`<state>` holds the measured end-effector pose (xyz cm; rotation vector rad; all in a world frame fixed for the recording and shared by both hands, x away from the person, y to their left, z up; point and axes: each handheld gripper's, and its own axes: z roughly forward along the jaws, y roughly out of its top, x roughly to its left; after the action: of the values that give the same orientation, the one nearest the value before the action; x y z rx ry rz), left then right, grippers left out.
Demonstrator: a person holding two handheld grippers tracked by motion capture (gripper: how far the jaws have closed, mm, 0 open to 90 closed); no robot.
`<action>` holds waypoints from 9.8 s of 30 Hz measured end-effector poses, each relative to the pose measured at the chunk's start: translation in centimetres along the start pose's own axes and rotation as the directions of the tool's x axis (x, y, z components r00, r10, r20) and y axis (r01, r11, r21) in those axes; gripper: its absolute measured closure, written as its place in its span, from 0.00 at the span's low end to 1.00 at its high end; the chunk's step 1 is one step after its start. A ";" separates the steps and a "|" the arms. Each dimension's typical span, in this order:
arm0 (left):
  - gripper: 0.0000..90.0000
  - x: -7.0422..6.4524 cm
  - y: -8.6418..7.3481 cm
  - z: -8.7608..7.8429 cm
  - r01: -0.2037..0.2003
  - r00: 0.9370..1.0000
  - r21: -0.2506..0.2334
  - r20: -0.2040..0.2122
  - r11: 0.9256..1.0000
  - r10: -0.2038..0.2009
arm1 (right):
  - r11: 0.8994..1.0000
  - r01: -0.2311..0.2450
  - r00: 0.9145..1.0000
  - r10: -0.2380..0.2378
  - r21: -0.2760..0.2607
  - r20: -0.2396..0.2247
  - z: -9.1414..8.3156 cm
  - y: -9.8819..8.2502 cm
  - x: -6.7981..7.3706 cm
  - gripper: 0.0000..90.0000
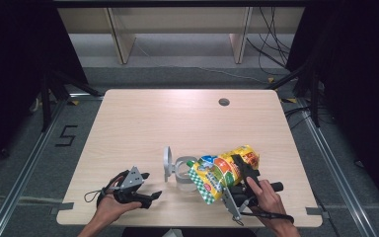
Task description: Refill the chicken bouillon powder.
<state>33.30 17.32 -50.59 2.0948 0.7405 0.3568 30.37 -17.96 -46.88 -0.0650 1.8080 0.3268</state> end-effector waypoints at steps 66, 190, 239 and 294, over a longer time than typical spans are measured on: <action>0.25 0.5 -0.1 0.1 0.039 0.999 -0.003 0.016 0.999 -0.039 | 0.822 0.569 0.821 -0.570 0.027 0.042 0.8 1.8 -3.2 0.48; 0.25 0.4 0.1 0.1 0.036 0.999 -0.028 0.020 0.999 -0.036 | 0.706 0.708 0.703 -0.707 0.011 0.079 -0.7 2.3 -5.1 0.58; 0.25 0.5 0.1 0.1 0.022 1.000 -0.022 0.016 1.000 -0.022 | 0.696 0.718 0.694 -0.715 0.001 0.085 -1.0 2.0 -5.2 0.58; 0.25 0.3 0.1 0.1 0.062 0.998 -0.030 0.021 0.998 -0.061 | 0.701 0.713 0.699 -0.711 -0.010 0.079 -0.7 1.8 -5.4 0.58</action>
<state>33.62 17.39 -50.63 2.0396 0.7807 0.3107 30.72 -17.07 -41.23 -0.7646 1.5648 -0.1997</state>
